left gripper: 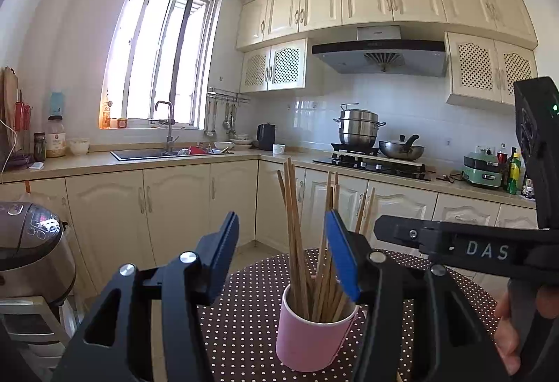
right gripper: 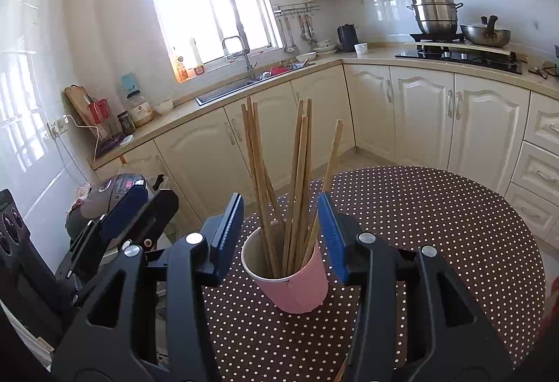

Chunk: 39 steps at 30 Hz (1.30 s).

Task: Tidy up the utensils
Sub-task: 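Move both open grippers down to the last two chopsticks on the table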

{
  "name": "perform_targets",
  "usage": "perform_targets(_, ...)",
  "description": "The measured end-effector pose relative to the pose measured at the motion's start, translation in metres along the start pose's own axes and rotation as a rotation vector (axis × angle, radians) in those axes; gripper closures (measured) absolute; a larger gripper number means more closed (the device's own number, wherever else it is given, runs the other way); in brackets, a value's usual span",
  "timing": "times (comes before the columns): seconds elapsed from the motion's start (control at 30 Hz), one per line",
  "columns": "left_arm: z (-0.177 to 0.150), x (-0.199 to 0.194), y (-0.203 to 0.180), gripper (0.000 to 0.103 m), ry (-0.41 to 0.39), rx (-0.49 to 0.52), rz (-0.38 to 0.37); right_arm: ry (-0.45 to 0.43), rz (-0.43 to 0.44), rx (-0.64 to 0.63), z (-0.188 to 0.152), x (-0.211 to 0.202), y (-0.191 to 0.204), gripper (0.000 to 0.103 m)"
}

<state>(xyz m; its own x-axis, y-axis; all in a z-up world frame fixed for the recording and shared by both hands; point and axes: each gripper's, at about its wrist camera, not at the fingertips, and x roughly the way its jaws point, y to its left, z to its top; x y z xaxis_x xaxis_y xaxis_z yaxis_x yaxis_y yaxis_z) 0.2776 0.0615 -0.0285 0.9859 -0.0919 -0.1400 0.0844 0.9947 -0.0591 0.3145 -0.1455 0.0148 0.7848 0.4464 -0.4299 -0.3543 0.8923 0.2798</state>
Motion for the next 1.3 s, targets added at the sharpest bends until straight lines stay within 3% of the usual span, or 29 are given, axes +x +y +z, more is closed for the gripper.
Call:
perform_targets(0.5,0.012,-0.034,-0.029,0.043,-0.015,0.052,-0.013,-0.036,-0.015,0.011,-0.004,-0.050,-0.016,0.057)
perform_targets(0.77,0.003,-0.041,-0.051,0.041,0.039,0.087,-0.053,-0.024,-0.042,0.014,-0.021,-0.068,-0.039,0.054)
perform_targets(0.97,-0.021,-0.024,-0.064,0.041,0.171,0.090,-0.094,0.019,-0.116,0.015,-0.044,-0.066,-0.063,0.052)
perform_targets(1.1,-0.044,0.001,-0.068,0.041,0.331,0.058,-0.146,0.075,-0.147,0.051,-0.064,-0.056,-0.084,0.052)
perform_targets(1.3,-0.082,0.035,-0.078,0.041,0.567,0.112,-0.167,0.181,-0.180,0.106,-0.092,-0.036,-0.113,0.052)
